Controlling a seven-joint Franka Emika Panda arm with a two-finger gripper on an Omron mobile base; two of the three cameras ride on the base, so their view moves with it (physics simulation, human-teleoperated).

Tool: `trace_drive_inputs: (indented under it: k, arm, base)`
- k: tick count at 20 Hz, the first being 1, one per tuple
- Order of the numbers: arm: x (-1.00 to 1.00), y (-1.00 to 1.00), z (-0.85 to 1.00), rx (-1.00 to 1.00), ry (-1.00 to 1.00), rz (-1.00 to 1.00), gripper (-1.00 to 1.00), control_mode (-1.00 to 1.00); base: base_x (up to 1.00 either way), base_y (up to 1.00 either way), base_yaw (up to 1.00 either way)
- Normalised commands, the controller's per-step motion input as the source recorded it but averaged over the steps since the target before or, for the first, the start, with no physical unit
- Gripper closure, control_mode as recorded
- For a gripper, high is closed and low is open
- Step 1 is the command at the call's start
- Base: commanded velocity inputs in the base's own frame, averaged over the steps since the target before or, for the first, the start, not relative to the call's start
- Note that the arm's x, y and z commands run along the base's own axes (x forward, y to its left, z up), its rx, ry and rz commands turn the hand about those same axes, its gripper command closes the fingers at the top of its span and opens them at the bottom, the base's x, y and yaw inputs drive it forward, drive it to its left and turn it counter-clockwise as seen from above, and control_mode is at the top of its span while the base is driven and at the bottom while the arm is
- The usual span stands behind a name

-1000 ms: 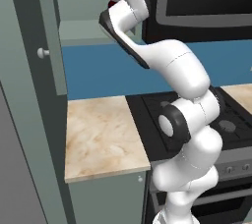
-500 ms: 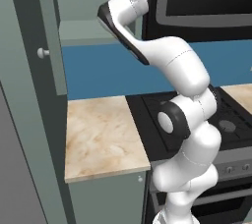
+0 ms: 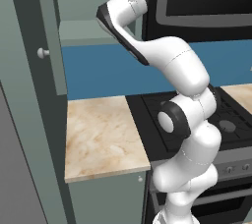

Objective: Pick the beer from the counter and place it in the open cabinet.

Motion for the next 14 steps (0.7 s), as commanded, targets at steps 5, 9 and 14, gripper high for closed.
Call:
trace_drive_inputs:
  k: [5,9,14]
  arm:
    - [0.01,0.0,0.0,0.0,0.0,0.0,1.0,-1.0]
    - [0.0,0.0,0.0,0.0,0.0,0.0,1.0,-1.0]
    - [0.0,0.0,0.0,0.0,0.0,0.0,-1.0,-1.0]
  base:
    - [0.0,0.0,0.0]
    - [0.0,0.0,0.0]
    - [0.0,0.0,0.0]
